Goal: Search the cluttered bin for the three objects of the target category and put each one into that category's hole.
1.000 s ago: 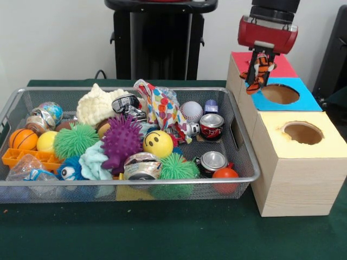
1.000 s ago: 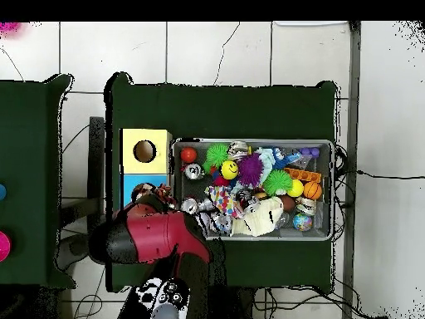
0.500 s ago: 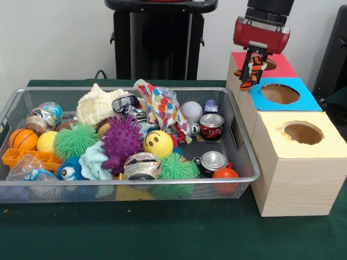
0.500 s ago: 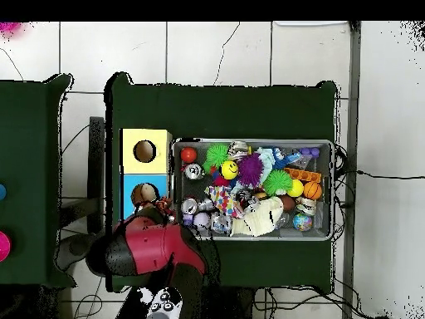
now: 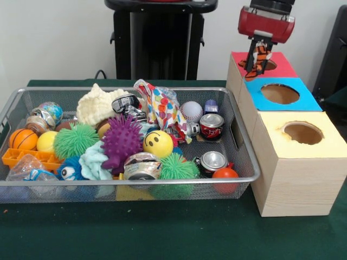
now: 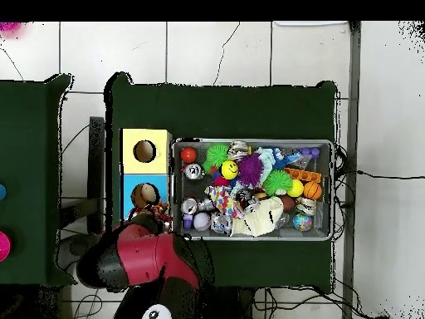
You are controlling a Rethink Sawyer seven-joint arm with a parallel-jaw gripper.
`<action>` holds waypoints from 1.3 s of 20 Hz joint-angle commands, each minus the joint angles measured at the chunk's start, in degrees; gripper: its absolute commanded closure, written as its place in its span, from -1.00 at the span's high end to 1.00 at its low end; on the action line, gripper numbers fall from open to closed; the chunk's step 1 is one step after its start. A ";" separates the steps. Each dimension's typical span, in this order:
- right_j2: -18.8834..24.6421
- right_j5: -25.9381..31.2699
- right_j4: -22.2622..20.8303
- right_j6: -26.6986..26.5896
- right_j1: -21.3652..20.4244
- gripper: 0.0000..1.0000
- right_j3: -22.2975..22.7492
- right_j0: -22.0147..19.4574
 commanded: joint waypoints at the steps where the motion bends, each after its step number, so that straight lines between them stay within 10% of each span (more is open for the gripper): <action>1: -1.31 4.15 2.08 10.46 -1.71 -1.00 4.07 3.26; 26: -2.07 -5.92 3.15 12.59 -0.36 -1.00 10.08 6.35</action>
